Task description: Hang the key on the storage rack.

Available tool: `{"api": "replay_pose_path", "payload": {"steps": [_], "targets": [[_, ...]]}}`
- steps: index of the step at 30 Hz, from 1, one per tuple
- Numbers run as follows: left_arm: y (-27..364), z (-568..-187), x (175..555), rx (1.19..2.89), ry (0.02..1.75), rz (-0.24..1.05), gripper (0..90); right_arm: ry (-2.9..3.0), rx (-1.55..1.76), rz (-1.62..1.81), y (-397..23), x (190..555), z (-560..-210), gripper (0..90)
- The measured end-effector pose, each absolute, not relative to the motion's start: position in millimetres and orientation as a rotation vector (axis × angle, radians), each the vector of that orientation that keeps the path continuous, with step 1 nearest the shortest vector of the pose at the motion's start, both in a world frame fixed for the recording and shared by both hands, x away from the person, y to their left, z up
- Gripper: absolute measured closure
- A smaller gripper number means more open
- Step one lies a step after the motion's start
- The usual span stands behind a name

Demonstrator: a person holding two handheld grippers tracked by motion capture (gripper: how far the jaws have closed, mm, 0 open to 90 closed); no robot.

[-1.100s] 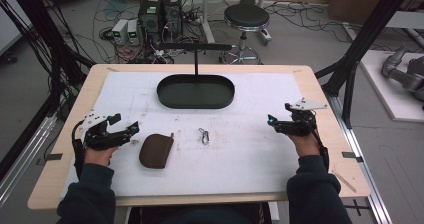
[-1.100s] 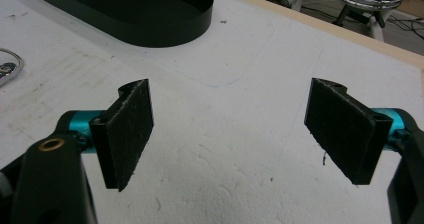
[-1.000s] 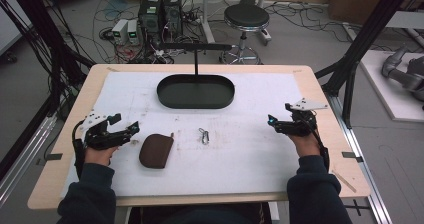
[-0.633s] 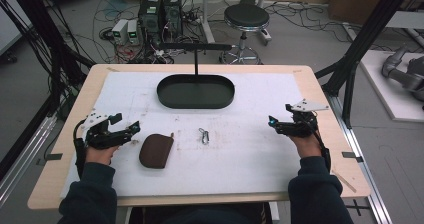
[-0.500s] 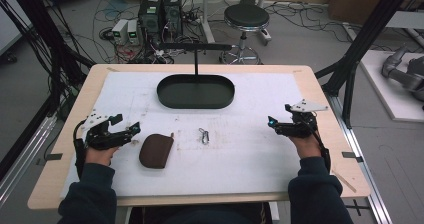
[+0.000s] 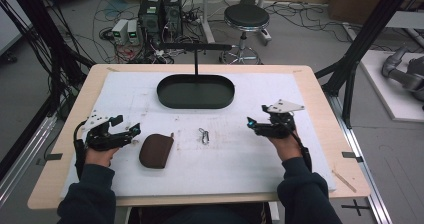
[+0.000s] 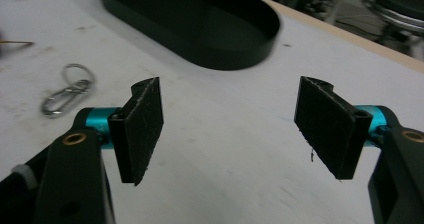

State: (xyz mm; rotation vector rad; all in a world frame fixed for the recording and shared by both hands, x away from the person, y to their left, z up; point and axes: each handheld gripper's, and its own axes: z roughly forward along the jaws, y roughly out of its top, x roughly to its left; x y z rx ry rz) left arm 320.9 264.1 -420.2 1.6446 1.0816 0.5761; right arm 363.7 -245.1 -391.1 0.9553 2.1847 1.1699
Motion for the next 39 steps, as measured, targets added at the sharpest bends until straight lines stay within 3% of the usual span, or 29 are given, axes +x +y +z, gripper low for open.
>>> {"api": "replay_pose_path", "payload": {"steps": [4, 8, 10, 15, 24, 27, 33, 39], "targets": [[264, -421, 322, 1.647, 1.086, 0.572, 20.9, 2.269, 0.882, 1.183, -215, 364, -399, 39.2], [263, -423, 324, 1.654, 1.086, 0.564, 21.3, 2.339, 0.763, 1.151, -190, 363, -406, 61.2], [263, -424, 325, 1.658, 1.084, 0.560, 21.5, 2.363, 0.715, 1.142, -180, 364, -409, 67.6], [265, -424, 326, 1.653, 1.091, 0.558, 21.6, 2.415, 0.691, 1.146, -154, 368, -417, 70.6], [268, -425, 327, 1.649, 1.101, 0.553, 21.8, 2.504, 0.658, 1.158, -124, 376, -434, 58.6], [268, -425, 328, 1.647, 1.107, 0.550, 21.9, 2.533, 0.627, 1.137, -116, 376, -438, 58.6], [268, -425, 328, 1.648, 1.108, 0.550, 22.1, 2.536, 0.653, 1.064, -115, 381, -442, 74.1], [268, -425, 328, 1.650, 1.108, 0.551, 22.2, 2.548, 0.693, 1.061, -121, 384, -441, 74.9]]}}
